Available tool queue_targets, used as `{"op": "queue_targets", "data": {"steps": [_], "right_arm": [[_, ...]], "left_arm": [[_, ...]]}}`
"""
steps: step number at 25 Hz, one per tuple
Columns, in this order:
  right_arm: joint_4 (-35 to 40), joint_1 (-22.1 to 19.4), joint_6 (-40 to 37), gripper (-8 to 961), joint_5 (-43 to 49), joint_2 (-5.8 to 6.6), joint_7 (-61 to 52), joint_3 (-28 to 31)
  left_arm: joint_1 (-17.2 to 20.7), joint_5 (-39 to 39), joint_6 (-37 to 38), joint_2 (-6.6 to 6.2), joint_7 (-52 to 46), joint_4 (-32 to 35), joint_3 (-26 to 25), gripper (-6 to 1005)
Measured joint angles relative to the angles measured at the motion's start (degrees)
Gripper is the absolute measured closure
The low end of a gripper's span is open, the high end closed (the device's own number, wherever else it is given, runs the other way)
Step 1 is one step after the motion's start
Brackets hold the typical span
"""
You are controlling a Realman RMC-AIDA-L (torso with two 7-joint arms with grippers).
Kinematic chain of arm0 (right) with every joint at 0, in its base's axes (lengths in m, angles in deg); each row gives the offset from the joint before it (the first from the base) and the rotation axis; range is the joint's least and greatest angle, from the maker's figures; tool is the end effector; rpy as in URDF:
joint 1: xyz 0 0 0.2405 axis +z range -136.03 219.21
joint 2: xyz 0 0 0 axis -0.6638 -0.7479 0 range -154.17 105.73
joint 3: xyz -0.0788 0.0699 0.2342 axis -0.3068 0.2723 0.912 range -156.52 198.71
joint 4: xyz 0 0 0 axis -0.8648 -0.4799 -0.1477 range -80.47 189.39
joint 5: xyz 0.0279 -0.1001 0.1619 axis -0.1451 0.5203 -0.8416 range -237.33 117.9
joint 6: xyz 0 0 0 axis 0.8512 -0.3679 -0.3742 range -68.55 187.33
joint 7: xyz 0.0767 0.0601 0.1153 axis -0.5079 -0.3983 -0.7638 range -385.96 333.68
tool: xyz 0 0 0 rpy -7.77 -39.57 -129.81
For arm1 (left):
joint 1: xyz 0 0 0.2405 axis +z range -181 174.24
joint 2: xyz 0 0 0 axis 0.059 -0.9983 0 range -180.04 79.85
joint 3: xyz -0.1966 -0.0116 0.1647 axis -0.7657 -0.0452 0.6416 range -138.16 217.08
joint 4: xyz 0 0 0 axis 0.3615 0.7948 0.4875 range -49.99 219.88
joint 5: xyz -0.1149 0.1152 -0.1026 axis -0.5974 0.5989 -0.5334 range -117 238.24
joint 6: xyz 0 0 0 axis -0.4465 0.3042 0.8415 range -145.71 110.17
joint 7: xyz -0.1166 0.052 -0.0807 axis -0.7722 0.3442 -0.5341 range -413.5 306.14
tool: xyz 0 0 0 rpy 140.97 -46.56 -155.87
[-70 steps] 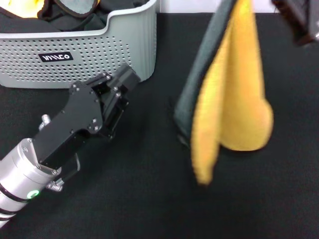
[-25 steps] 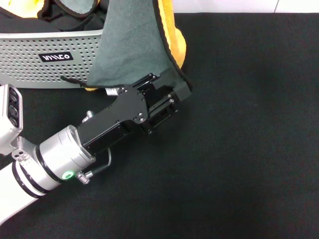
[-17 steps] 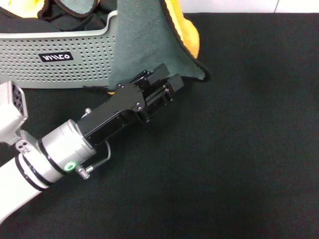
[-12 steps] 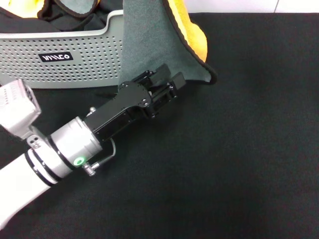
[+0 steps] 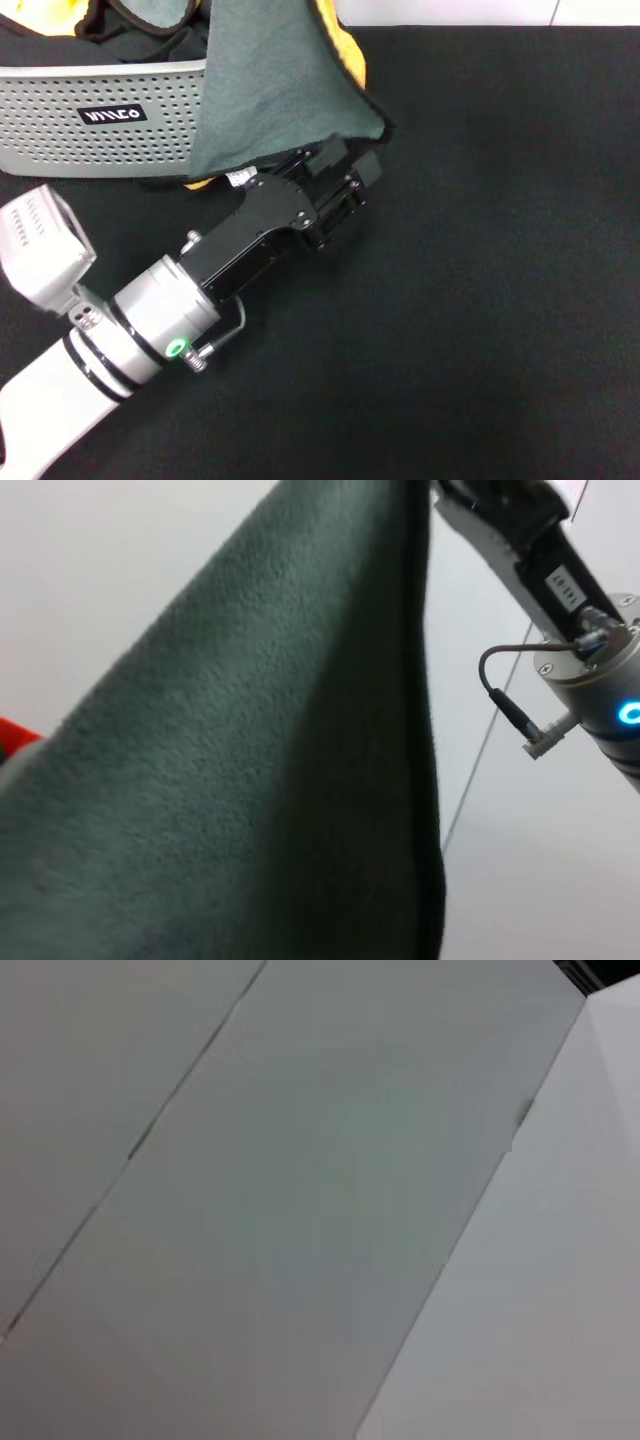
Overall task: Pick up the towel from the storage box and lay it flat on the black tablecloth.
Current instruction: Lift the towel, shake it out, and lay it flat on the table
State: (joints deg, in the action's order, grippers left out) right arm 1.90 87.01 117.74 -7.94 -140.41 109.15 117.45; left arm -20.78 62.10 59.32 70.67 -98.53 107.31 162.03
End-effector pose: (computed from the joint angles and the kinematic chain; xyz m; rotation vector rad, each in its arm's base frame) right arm 0.0091 0.3989 0.0183 -2.2142 -0.5670 1.1012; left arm -0.2208 0.2633 -0.0746 -2.1519 -0.7583 -1.3599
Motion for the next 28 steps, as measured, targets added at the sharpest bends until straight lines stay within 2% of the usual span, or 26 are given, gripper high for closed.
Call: {"op": "queue_targets", "data": {"steps": [5, 11, 15, 22, 28], "right_arm": [[0.2, 1.0, -2.2, 952, -0.3, 0.0, 0.0, -0.3], [0.2, 2.0, -4.1, 952, -1.1, 0.0, 0.0, -1.4], [-0.9, 1.6, -3.5, 952, -1.4, 0.01, -0.4, -1.5], [-0.7, 0.4, -0.4, 952, -4.0, 0.1, -0.4, -1.1], [-0.1, 0.4, 1.0, 952, -4.5, 0.11, -0.5, -1.0]], "left_arm": [[1.7, -1.8, -1.0, -0.01, 1.7, 0.3, 0.3, 467], [1.0, -4.5, -2.6, 0.0, 4.6, 1.8, 4.7, 441], [1.2, -4.5, -1.3, 0.0, 7.2, 2.4, 6.6, 425], [1.0, -3.6, -0.1, -0.18, 6.5, 2.0, 7.0, 426], [-2.0, -4.5, 0.3, 0.0, 2.8, 2.9, 10.7, 426]]}}
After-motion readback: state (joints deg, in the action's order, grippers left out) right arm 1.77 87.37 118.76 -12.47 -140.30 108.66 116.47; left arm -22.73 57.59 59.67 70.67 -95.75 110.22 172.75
